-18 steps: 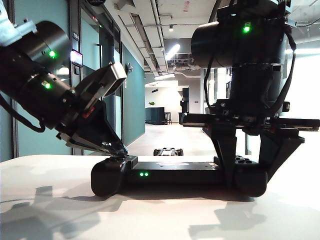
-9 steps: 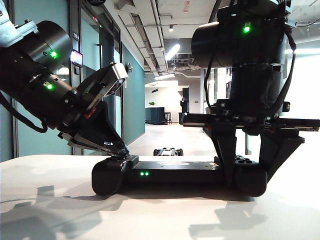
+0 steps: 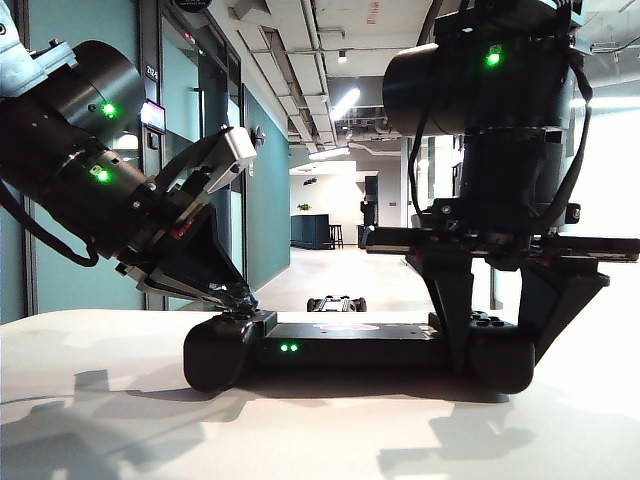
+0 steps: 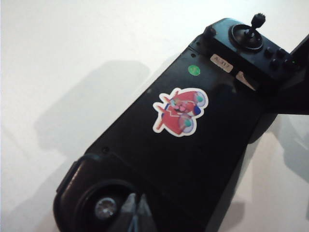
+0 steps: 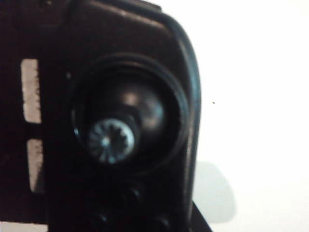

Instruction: Push the left joystick on the remote control sitting on the white table forward to make the robot dog walk in a straight line until it approaches the door.

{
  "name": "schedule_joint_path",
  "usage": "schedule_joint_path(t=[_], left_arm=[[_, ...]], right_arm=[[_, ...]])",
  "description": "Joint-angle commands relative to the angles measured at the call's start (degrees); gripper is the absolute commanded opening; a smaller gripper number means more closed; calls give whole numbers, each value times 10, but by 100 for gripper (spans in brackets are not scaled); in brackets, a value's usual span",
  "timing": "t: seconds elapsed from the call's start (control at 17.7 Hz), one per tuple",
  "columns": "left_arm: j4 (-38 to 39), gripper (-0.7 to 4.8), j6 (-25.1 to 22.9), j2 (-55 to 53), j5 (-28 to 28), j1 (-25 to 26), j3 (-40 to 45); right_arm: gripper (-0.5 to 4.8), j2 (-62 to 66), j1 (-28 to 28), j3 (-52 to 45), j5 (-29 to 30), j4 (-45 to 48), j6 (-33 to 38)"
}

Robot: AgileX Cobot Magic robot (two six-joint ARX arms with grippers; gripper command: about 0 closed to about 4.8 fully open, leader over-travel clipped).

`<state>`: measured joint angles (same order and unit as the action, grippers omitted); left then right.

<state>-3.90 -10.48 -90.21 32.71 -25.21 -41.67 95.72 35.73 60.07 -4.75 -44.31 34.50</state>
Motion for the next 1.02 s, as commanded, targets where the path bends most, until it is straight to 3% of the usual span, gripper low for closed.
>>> schedule_joint_path(t=[0.06,1.02], left_arm=[[-22,-5,15,1,-6,0,-1],[-28,-5,15,-15,-6,0,-1]], right_arm=[[134,-3,0,1,7,4,0],[134,-3,1,1,8,-3,0]])
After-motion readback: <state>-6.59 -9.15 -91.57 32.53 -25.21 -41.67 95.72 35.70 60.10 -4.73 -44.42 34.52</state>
